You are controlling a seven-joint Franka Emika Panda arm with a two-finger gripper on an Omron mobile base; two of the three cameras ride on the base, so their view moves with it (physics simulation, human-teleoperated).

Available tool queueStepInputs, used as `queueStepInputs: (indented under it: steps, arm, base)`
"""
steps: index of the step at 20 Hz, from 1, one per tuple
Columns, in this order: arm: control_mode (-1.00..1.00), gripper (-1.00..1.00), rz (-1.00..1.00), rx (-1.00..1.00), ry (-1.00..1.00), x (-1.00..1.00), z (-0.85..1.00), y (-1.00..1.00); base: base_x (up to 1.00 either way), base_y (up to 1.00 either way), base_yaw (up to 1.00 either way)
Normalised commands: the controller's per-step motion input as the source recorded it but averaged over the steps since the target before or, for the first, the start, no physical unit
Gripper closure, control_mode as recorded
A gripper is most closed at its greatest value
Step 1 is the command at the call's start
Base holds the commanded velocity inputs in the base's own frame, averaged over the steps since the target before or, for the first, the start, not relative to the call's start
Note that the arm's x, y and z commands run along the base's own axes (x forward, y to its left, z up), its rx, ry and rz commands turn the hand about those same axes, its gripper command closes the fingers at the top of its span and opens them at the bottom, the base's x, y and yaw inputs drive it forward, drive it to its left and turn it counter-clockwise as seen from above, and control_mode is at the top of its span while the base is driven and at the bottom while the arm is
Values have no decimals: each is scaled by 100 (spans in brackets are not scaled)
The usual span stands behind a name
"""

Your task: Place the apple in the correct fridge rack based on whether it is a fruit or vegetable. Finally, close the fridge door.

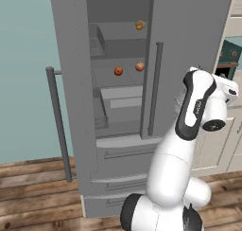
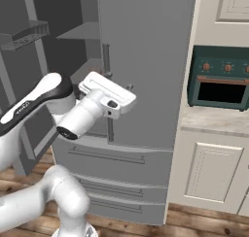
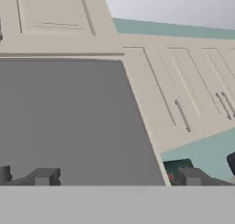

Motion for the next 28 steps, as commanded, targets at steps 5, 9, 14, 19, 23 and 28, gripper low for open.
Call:
queueStepInputs:
  steps: [5, 9, 14, 19, 23, 28]
  arm:
    - [-100, -100, 0, -42, 22, -68, 100, 30]
    - [-100, -100, 0, -53, 19, -62, 100, 33]
    - [-100, -100, 0, -65, 32, -58, 86, 61]
    - [-100, -100, 0, -73, 46, -52, 45, 88]
    - [-100, -100, 0, -66, 47, -42, 1, 100]
    - [-100, -100, 0, -56, 31, -25, -27, 100]
  base:
    - [0, 0, 0]
    - [0, 0, 0]
    - [0, 0, 0]
    - [0, 0, 0]
    - [0, 0, 0]
    - [0, 0, 0]
